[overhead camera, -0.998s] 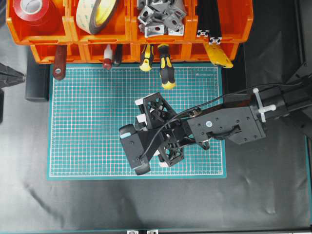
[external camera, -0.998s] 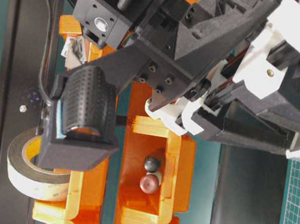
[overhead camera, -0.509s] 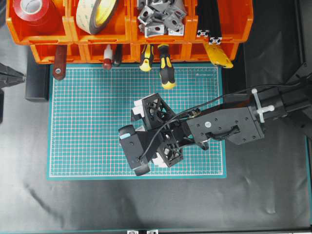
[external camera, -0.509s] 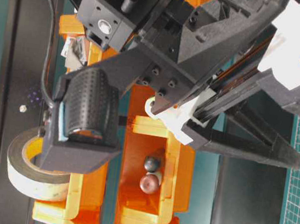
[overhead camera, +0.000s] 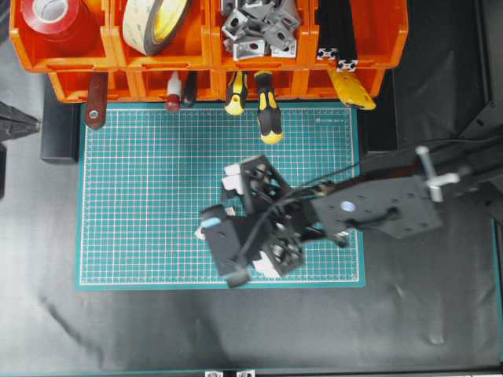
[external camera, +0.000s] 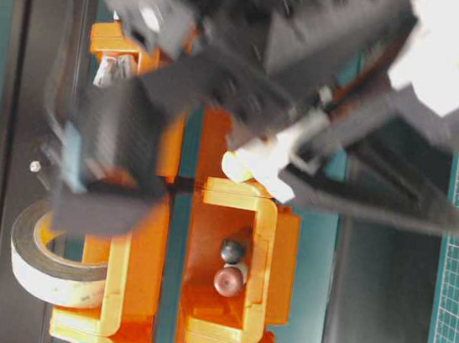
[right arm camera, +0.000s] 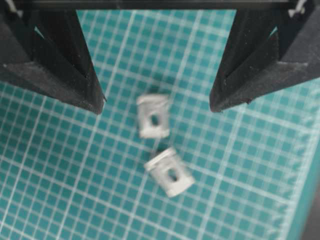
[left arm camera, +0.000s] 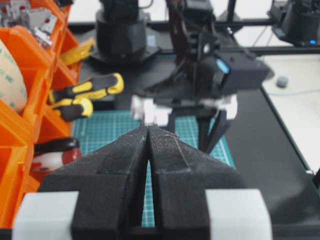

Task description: Pick corner brachets from container rack with right arm.

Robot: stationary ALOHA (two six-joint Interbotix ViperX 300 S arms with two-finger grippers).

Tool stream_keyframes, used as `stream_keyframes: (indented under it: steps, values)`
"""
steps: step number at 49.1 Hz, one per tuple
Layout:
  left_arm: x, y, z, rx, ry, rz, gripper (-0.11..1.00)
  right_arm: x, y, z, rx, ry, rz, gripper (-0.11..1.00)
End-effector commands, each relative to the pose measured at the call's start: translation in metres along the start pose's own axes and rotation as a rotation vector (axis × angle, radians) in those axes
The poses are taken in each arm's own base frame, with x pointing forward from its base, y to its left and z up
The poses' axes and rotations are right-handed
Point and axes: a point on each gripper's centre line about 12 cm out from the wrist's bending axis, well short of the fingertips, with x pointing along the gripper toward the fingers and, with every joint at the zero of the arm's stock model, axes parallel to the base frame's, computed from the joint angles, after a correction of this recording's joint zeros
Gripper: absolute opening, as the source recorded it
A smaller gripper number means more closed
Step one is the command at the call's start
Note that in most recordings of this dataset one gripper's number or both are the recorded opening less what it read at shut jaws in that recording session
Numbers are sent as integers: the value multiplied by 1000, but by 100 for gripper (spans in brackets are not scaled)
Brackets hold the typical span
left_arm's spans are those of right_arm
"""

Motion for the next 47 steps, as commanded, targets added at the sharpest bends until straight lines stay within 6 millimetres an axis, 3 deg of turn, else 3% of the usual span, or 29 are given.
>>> stream_keyframes:
  steps: [1,16,26,47]
  values:
    - [-1,1,12,1,-23,4,1,-34,7,8,16,-72,5,82]
    - [-3,0,11,2,-15,-2,1,-105,18,0,133,-212,36,82]
    - [-5,0,13,1,-22,-2,1,-154,12,-13,154,-321,40,82]
    - [-6,-1,11,3,-3,-2,0,-247,-3,-69,197,-604,37,82]
